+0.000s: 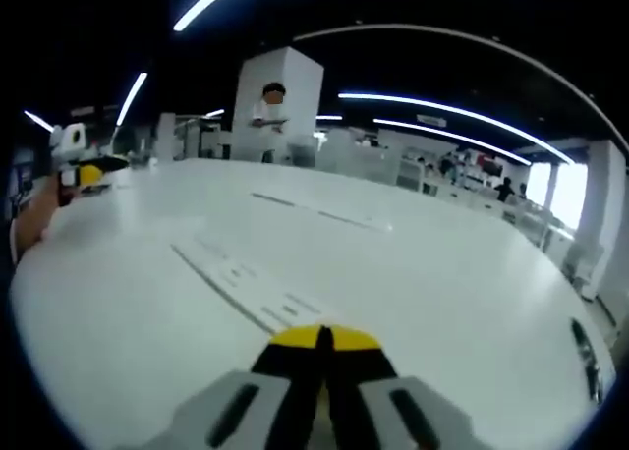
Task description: Locate the socket holder cover, grip the socket holder cover, clip it into the socket holder slot.
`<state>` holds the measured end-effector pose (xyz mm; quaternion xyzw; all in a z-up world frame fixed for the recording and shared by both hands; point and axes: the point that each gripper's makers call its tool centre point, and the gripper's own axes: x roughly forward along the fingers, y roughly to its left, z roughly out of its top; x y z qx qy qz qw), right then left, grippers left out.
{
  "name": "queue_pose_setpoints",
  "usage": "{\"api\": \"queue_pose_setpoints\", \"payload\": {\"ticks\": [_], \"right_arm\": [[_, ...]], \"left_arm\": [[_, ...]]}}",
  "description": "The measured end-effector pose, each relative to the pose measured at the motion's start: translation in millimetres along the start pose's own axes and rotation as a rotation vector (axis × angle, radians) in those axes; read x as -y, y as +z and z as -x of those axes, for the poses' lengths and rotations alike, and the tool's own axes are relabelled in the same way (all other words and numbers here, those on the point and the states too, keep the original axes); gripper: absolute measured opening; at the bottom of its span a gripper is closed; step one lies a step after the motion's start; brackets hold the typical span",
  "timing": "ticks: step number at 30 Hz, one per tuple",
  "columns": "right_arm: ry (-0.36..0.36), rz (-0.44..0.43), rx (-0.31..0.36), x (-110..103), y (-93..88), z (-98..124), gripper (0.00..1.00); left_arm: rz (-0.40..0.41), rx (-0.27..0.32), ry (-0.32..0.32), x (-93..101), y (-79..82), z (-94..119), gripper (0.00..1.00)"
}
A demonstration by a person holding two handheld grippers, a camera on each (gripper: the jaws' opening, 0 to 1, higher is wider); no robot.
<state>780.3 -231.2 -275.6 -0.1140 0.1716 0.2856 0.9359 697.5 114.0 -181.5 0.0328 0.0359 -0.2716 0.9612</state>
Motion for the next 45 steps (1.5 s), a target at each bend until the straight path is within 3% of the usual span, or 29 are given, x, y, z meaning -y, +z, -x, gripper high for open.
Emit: {"api": "queue_pose_setpoints", "payload": {"ticks": [45], "right_arm": [[-0.003,0.026,-0.004,-4.4,2.4,-4.0,0.04]], "left_arm": [[0.003,-0.011,0.006,-1.2,-4.4,-0.9,0.51]]}}
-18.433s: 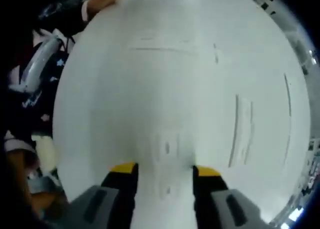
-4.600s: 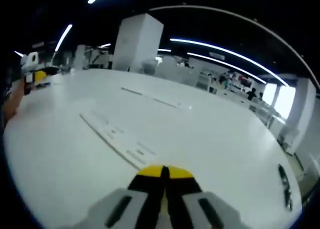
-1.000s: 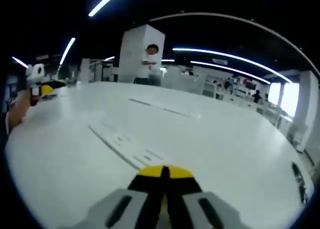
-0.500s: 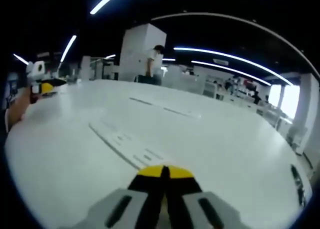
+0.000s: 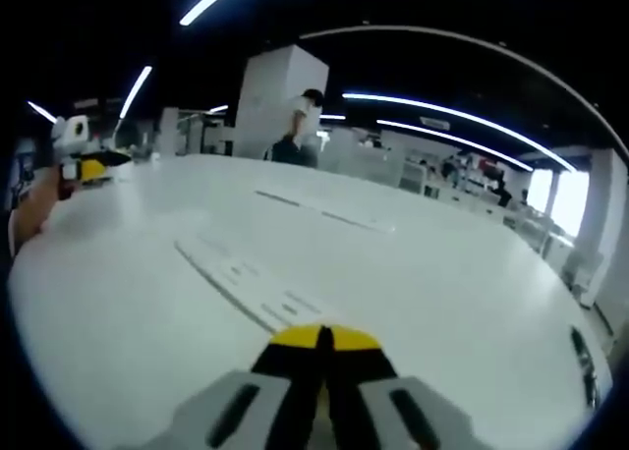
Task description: Locate the socket holder cover, grip the socket holder cover, clip it into the socket holder slot.
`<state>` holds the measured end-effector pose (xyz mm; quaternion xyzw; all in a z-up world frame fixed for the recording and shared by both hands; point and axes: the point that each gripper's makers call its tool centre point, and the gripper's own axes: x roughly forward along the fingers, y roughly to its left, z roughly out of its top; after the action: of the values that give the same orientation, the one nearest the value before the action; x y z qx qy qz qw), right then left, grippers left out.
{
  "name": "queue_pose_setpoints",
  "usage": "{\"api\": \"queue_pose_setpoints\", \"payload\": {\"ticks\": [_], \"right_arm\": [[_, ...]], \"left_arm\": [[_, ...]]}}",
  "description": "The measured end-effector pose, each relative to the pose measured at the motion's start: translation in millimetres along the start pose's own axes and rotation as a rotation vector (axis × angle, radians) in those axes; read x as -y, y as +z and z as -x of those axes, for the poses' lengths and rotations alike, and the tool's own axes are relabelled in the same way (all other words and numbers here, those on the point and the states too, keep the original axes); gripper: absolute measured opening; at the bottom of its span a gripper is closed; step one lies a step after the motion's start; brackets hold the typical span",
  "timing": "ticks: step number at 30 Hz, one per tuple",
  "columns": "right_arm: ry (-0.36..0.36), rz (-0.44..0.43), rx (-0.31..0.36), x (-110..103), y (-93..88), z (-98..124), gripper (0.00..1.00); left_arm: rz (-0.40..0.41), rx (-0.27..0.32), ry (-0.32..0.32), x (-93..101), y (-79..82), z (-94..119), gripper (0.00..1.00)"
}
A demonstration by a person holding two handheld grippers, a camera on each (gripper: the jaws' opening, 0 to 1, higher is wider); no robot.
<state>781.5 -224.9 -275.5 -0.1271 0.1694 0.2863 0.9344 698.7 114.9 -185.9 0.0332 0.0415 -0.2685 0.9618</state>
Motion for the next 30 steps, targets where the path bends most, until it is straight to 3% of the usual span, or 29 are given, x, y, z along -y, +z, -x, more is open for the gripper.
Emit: {"api": "queue_pose_setpoints", "payload": {"ticks": [17,30], "right_arm": [[0.0,0.01,-0.008,-2,-0.4,0,0.04],[0.069,-0.005,-0.05,-8,-5.2,10,0.04]], "left_arm": [[-0.007,0.004,0.004,-2.0,1.8,1,0.51],[-0.012,-0.003,0.008,-3.1,-0.3,0,0.51]]}}
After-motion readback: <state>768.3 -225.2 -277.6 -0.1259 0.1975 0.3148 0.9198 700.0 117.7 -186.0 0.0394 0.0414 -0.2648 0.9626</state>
